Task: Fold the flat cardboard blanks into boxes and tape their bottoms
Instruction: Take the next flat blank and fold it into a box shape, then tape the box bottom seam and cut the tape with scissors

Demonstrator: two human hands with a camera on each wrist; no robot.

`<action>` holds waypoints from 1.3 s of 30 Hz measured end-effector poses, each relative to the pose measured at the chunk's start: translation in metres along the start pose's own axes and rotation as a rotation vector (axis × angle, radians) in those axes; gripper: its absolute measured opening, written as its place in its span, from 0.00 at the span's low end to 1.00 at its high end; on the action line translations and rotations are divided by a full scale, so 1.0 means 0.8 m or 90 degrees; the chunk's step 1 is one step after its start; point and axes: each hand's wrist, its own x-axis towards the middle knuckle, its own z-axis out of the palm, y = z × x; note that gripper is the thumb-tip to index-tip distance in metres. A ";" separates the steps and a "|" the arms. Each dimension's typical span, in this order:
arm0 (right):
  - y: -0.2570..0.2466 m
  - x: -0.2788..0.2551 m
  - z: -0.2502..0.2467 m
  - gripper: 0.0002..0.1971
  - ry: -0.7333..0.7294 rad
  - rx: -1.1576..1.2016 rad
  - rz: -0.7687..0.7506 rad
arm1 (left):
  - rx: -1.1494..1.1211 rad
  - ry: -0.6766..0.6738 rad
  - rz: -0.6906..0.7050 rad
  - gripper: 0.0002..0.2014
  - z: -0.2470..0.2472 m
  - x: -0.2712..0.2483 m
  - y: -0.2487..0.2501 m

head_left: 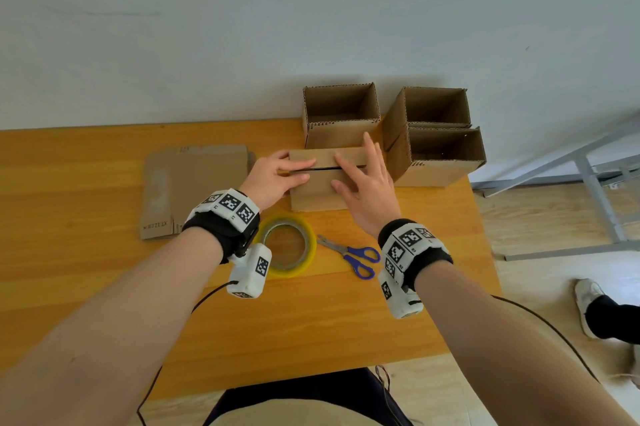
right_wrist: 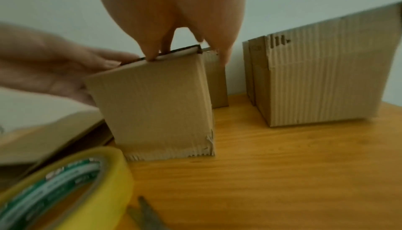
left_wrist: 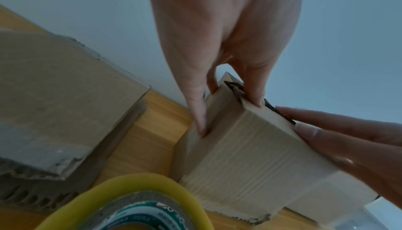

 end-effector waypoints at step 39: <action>-0.036 0.002 -0.017 0.27 -0.157 -0.192 -0.114 | 0.649 -0.254 0.079 0.13 0.016 -0.098 -0.088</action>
